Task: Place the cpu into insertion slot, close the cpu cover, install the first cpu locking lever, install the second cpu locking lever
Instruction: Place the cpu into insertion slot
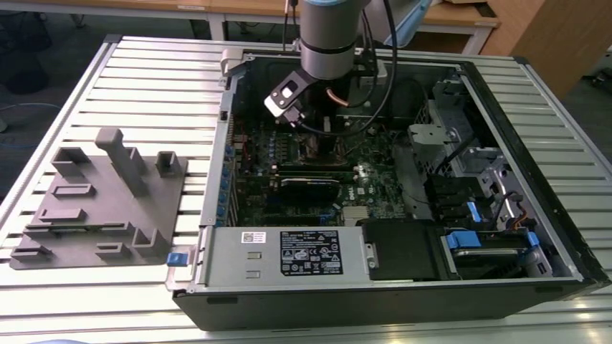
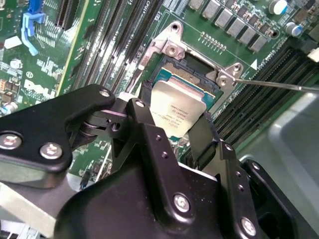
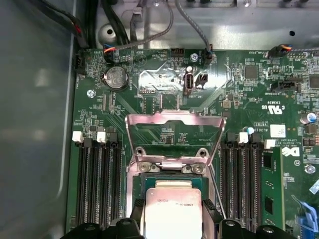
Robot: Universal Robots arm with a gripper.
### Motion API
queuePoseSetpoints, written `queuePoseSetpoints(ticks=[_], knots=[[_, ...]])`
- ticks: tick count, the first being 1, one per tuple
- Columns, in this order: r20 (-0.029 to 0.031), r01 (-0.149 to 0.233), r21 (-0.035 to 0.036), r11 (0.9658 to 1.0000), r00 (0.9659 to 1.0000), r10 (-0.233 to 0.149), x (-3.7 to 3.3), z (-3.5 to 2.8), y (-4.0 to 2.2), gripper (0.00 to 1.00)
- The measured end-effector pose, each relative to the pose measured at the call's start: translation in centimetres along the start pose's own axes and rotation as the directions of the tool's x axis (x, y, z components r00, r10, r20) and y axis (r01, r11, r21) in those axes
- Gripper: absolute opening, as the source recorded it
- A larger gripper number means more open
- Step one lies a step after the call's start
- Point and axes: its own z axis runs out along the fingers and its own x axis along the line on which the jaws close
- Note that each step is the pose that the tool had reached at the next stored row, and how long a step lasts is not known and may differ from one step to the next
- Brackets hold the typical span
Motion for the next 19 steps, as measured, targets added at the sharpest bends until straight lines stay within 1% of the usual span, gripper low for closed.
queuePoseSetpoints(ticks=[3, 11, 15, 19], knots=[[-0.0001, 0.0, -0.0002, 1.0, 1.0, 0.0, -0.01, 0.36, -0.15, 0.54], [-0.0002, 0.0, -0.0003, 1.0, 1.0, 0.0, 0.01, 0.39, -0.21, 0.54], [0.0, 0.0, -0.0002, 1.0, 1.0, 0.0, 0.21, 0.39, -0.21, 0.54], [-0.0003, 0.001, -0.0003, 1.0, 1.0, -0.001, 0.24, 0.44, -0.22, 0.54]])
